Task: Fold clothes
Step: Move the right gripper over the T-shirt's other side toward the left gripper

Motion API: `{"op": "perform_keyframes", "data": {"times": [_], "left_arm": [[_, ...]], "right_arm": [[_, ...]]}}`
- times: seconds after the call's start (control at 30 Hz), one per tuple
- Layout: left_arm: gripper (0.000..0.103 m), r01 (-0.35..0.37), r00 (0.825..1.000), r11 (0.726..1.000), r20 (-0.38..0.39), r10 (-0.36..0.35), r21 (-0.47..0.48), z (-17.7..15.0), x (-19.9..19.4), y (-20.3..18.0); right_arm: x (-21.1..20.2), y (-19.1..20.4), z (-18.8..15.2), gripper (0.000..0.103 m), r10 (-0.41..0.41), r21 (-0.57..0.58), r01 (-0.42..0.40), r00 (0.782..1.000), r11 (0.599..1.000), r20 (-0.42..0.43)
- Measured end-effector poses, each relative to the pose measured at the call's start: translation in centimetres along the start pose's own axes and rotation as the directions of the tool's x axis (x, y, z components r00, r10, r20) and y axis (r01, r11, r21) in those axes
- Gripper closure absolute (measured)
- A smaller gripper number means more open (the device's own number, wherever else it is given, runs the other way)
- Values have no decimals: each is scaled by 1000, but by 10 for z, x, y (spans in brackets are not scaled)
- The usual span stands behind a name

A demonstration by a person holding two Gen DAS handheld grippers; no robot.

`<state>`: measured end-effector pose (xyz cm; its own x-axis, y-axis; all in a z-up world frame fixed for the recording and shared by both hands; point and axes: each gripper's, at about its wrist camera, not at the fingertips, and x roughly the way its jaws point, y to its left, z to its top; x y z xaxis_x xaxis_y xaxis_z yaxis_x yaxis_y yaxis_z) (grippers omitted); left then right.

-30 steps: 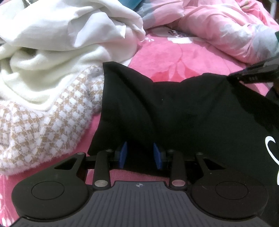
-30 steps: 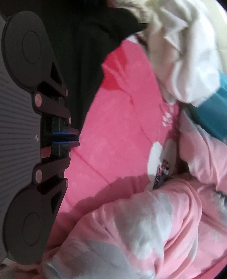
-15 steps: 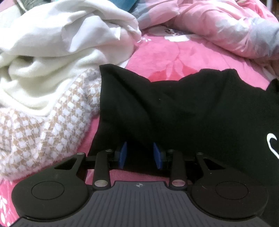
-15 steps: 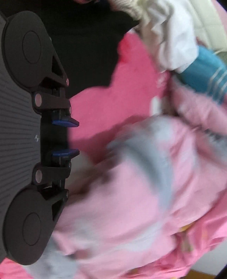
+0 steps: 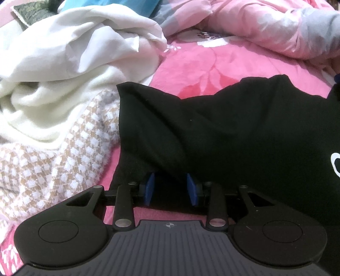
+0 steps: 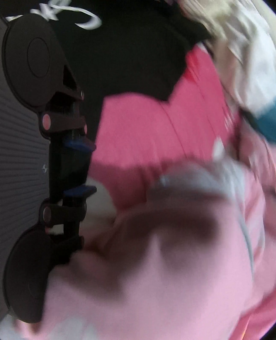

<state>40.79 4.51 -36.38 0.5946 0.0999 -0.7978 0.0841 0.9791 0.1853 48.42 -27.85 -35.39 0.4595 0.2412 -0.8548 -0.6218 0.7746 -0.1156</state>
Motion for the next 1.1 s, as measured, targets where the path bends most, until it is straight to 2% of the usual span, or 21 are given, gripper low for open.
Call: {"op": "perform_keyframes", "data": {"times": [0.17, 0.37, 0.43, 0.47, 0.53, 0.57, 0.6, 0.7, 0.73, 0.83, 0.93, 1.0, 1.1], "left_arm": [[69, -20, 1000, 999, -2, 20, 31, 1, 0, -5], [70, -42, 999, 997, 0, 42, 58, 3, -6, -8], [70, -63, 998, 996, 26, 61, 67, 5, -17, -9], [70, -77, 996, 994, 47, 74, 74, 7, -25, -11], [70, -102, 990, 991, 102, 93, 84, 12, -44, -15], [70, -96, 989, 992, 120, 86, 79, 16, -51, -18], [69, -73, 989, 995, 132, 63, 70, 22, -55, -21], [69, 38, 987, 997, 152, -47, 63, 47, -47, -42], [69, 70, 986, 995, 145, -80, 71, 56, -39, -51], [69, 166, 977, 983, 121, -175, 80, 82, -11, -75], [68, 254, 960, 966, 111, -258, 55, 102, 14, -89], [68, 273, 956, 961, 96, -276, 43, 110, 27, -94], [68, 257, 961, 963, 87, -264, 80, 111, 36, -103]], "right_arm": [[9, 11, 7, 59, 52, -183, -59, 998, 981, -42], [20, 6, 12, 56, 109, -213, -125, 991, 969, -83], [21, 5, 12, 57, 106, -205, -124, 990, 971, -94], [18, 7, 9, 61, 97, -202, -115, 990, 972, -99], [15, 10, 8, 77, 81, -206, -100, 992, 973, -98], [12, 11, 6, 92, 71, -211, -90, 993, 973, -94], [11, 14, 4, 101, 55, -220, -73, 995, 973, -88], [4, 16, -2, 103, 10, -218, -17, 999, 976, -34], [1, 16, -4, 103, -35, -215, 34, 999, 976, -2], [-6, 14, -12, 103, -173, -145, 183, 982, 972, 78], [-4, 13, -22, 103, -268, -68, 275, 958, 959, 101], [1, 15, -27, 103, -316, -31, 321, 942, 946, 108], [-1, 11, -29, 103, -372, 38, 370, 918, 928, 138]]}}
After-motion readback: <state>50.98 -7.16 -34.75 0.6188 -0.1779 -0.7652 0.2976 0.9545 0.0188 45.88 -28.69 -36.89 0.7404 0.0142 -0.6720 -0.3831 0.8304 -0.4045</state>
